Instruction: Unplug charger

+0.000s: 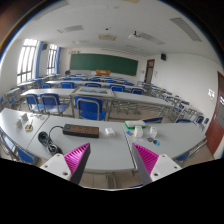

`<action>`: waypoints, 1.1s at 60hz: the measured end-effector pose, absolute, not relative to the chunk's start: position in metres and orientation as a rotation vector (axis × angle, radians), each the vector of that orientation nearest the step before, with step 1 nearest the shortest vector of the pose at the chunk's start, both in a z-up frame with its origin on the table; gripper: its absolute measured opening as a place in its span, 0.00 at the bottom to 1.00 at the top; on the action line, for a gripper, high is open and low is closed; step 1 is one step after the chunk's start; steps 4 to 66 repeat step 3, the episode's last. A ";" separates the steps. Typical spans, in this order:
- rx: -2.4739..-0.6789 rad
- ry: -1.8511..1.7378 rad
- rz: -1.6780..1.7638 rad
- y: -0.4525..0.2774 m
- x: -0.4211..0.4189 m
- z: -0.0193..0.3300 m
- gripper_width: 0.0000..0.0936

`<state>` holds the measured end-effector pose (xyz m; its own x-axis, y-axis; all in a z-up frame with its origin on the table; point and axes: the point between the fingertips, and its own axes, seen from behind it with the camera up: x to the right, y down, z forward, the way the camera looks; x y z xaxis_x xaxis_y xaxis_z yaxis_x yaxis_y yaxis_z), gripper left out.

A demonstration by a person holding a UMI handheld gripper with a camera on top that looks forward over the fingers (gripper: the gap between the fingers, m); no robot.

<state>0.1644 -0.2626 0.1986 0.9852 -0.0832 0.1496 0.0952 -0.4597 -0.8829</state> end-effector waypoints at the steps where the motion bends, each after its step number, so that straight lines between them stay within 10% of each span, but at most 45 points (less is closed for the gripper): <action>1: -2.036 -0.008 -0.210 -0.264 0.165 0.200 0.91; 66: -2.033 -0.007 -0.217 -0.266 0.167 0.201 0.91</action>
